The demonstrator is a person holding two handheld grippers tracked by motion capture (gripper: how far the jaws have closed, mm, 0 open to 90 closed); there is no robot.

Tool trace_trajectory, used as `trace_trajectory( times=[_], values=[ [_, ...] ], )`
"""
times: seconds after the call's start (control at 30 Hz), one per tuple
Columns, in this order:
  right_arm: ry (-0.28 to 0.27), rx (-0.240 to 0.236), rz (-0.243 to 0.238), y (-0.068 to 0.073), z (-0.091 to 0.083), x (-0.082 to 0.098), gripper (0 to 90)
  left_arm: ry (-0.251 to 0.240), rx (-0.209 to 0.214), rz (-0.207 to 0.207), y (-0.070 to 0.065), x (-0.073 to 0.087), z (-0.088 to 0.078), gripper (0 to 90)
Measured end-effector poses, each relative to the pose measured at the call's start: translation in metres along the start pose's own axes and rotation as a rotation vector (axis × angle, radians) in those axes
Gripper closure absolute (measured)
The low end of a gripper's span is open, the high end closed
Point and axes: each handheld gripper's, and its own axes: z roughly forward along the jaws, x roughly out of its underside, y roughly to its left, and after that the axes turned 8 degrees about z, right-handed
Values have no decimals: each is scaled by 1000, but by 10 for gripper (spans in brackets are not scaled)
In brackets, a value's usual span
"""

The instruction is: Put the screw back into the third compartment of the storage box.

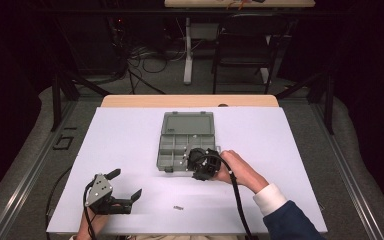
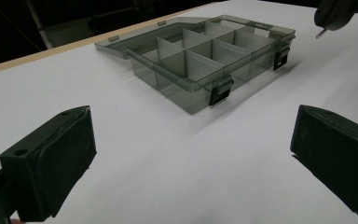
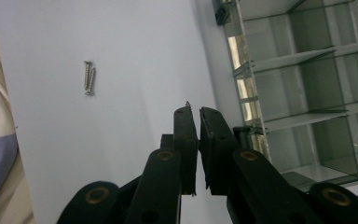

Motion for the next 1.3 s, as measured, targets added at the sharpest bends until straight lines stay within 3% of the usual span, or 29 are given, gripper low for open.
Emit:
trace_trajectory(
  times=[0.43,0.73,1.07,1.3],
  values=[
    [-43,63,65,-23,-12,-12,861,-2,-4,-5,1,0,-1,0],
    [-41,100,100,-41,-8,-21,861,-2,-4,-4,1,0,-1,0],
    [-64,130,181,-64,-5,-27,861,-1,0,-2,0,0,0,0],
    [-54,154,197,-76,2,-31,861,-2,-3,-1,0,0,-1,0]
  ],
)
